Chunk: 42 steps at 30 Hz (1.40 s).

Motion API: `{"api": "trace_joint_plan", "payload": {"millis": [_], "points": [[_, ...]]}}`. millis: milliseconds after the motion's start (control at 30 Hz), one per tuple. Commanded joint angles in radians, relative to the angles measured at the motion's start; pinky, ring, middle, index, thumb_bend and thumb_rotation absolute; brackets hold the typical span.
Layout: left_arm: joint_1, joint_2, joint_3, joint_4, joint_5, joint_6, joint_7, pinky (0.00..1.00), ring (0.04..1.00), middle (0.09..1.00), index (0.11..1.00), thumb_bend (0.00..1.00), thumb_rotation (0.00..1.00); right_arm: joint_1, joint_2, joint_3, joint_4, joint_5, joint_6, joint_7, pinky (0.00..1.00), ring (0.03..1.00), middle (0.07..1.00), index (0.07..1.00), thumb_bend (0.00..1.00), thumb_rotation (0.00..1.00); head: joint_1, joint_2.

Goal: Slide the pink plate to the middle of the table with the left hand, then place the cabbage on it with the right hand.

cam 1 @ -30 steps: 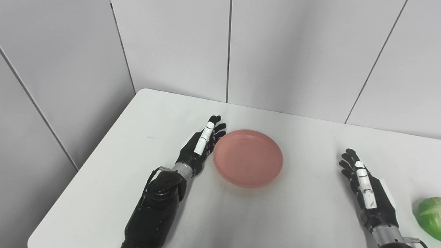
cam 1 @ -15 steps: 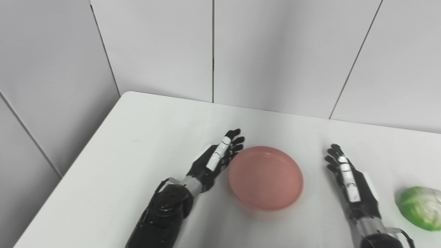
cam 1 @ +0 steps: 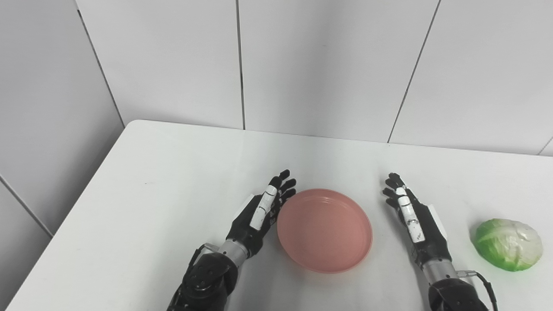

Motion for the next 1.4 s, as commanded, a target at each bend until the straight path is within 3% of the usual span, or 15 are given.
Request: {"api": "trace_joint_plan", "payload": {"millis": [0, 367, 533, 600, 700, 867, 1000, 1367], "points": [[0.009, -0.002, -0.021, -0.007, -0.007, 0.016, -0.037, 0.98, 0.970, 0.976, 0.984, 0.73, 1.00, -0.001, 0.013, 0.026, -0.006, -0.011, 0.014, 0.017, 0.87, 0.880, 0.912, 0.916, 0.36, 1.00, 0.000, 0.000], [0.007, 0.001, -0.006, -0.003, -0.006, -0.002, -0.034, 0.98, 0.979, 0.985, 0.985, 0.70, 1.00, -0.008, 0.023, 0.018, -0.001, -0.004, 0.017, 0.004, 0.87, 0.881, 0.911, 0.910, 0.39, 1.00, -0.048, 0.002], [-0.003, 0.016, 0.006, 0.025, 0.018, -0.055, -0.021, 0.97, 0.980, 0.990, 0.990, 0.69, 1.00, -0.014, 0.009, 0.026, -0.009, -0.059, -0.043, -0.026, 0.83, 0.855, 0.891, 0.889, 0.57, 0.99, -0.095, 0.002], [-0.004, 0.021, 0.014, 0.037, 0.031, -0.072, -0.008, 0.94, 0.960, 0.974, 0.973, 0.69, 1.00, -0.016, 0.005, 0.027, -0.041, -0.084, -0.060, -0.038, 0.82, 0.854, 0.885, 0.884, 0.60, 0.95, -0.115, 0.003], [-0.007, 0.032, 0.027, 0.063, 0.034, -0.097, -0.003, 0.92, 0.945, 0.958, 0.958, 0.71, 1.00, -0.028, -0.020, 0.046, -0.114, -0.201, -0.049, -0.076, 0.80, 0.843, 0.867, 0.863, 0.65, 0.98, -0.154, 0.002], [-0.014, 0.054, 0.032, 0.106, 0.050, -0.148, -0.001, 0.93, 0.951, 0.963, 0.959, 0.75, 1.00, -0.047, -0.030, 0.037, -0.217, -0.270, -0.020, -0.087, 0.77, 0.833, 0.874, 0.873, 0.75, 0.96, -0.189, 0.000], [-0.017, 0.061, 0.043, 0.131, 0.054, -0.181, 0.001, 0.94, 0.944, 0.956, 0.959, 0.75, 1.00, -0.065, -0.055, 0.033, -0.311, -0.355, -0.001, -0.087, 0.74, 0.817, 0.867, 0.879, 0.76, 0.96, -0.231, 0.001], [-0.022, 0.094, 0.056, 0.152, 0.055, -0.177, -0.016, 0.95, 0.944, 0.954, 0.952, 0.75, 1.00, -0.118, -0.118, -0.028, -0.485, -0.412, 0.058, -0.060, 0.77, 0.825, 0.857, 0.885, 0.88, 0.80, -0.350, 0.001]]}}
